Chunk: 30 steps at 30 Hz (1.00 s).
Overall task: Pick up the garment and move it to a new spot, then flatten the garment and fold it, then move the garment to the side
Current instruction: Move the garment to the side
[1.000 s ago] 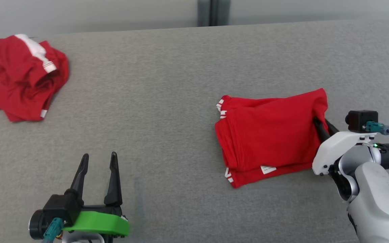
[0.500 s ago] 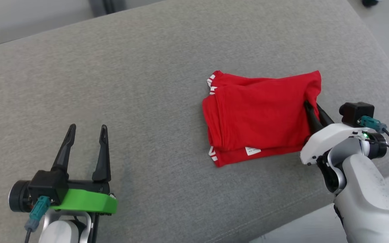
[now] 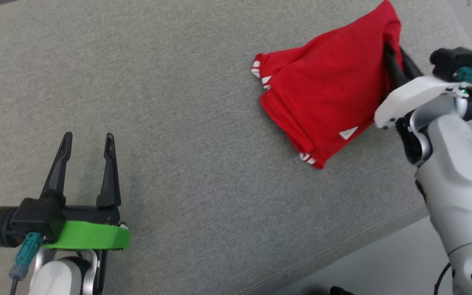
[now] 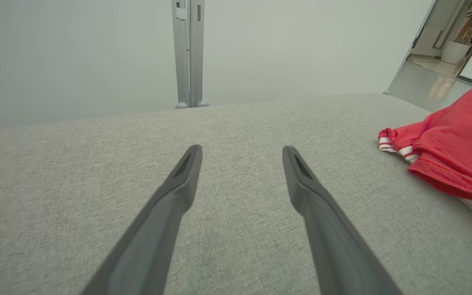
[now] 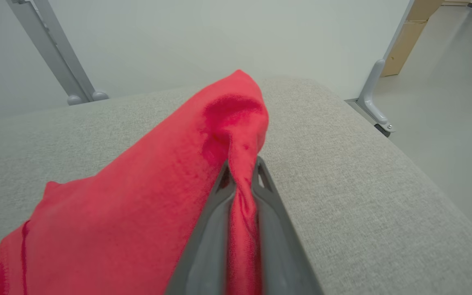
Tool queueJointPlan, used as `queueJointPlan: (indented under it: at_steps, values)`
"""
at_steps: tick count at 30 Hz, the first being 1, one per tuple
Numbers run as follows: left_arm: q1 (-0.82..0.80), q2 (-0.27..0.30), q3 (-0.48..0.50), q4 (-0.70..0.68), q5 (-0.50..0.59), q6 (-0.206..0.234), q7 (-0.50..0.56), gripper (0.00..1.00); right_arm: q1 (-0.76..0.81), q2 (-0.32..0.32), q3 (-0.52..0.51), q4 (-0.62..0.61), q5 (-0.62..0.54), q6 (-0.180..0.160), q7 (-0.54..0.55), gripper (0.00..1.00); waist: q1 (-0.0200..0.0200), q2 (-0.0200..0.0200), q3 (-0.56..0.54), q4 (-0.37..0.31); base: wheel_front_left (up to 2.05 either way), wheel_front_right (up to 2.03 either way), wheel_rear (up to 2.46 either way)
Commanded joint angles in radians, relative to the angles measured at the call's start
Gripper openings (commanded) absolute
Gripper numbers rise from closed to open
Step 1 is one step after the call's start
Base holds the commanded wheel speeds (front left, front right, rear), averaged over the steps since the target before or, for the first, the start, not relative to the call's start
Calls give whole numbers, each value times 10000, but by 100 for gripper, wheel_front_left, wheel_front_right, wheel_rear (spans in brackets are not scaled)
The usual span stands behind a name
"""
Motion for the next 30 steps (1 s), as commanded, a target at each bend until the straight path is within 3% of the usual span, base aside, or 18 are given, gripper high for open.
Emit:
queueJointPlan:
  at_steps: [1, 9, 16, 17, 18, 19, 25, 30]
  values:
    - [-145, 74, 44, -145, 75, 64, 23, 100, -373, -279, -180, 262, -53, -16, -101, 0, 0, 0, 195, 640, 0, 0, 0]
    - [-151, 196, 44, -712, 107, 167, 149, 100, -1752, -1858, -1413, 1722, -546, -15, -382, 0, 0, 0, 703, 1468, 0, 0, 0]
    - [-182, 224, -42, -916, 114, 214, 147, 100, -2318, -2834, -2276, 2413, -1204, -15, -569, 0, 0, 0, 1074, 1743, 0, 0, 0]
    - [-204, 223, -65, -913, 122, 218, 141, 100, -2414, -2940, -2387, 2483, -1277, -16, -624, 22, 0, 0, 1119, 1765, 0, 0, 0]
    - [-226, 221, -81, -903, 128, 219, 135, 100, -2463, -2993, -2461, 2520, -1375, -15, -709, 55, 0, 0, 1147, 1778, 0, 0, 0]
    - [-251, 214, -112, -887, 142, 224, 121, 100, -2483, -3052, -2595, 2501, -1566, -16, -832, 100, 0, 0, 1171, 1788, 0, 0, 0]
    - [-344, 126, -227, -770, 121, 244, 52, 100, -2571, -2808, -3045, 2372, -2257, -15, -1081, 100, 0, 0, 1132, 1844, 0, 0, 0]
    - [-399, 37, -192, -547, -56, 232, -117, 100, -2480, -2391, -2727, 2101, -2483, -15, -1129, 100, 0, 0, 851, 1896, 0, 0, 0]
